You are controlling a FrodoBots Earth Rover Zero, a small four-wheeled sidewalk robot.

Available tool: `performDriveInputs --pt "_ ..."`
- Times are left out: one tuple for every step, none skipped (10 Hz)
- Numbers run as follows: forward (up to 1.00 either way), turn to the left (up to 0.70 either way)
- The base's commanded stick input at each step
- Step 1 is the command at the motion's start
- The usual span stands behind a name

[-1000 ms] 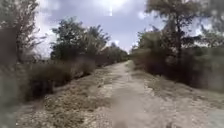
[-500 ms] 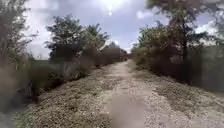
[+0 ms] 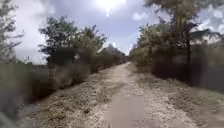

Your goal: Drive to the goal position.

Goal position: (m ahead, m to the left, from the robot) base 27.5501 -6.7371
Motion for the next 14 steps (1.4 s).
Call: performDriveInputs --pt "0.85 0.0" --pt "0.85 0.0" --pt "0.85 0.0" --pt "0.85 0.0" --pt "0.85 0.0" --pt "0.85 0.0" --pt "0.85 0.0" --pt "0.85 0.0" --pt "0.85 0.0" --pt "0.85 0.0" --pt "0.85 0.0" --pt "0.85 0.0" --pt "0.85 0.0" --pt "0.85 0.0"
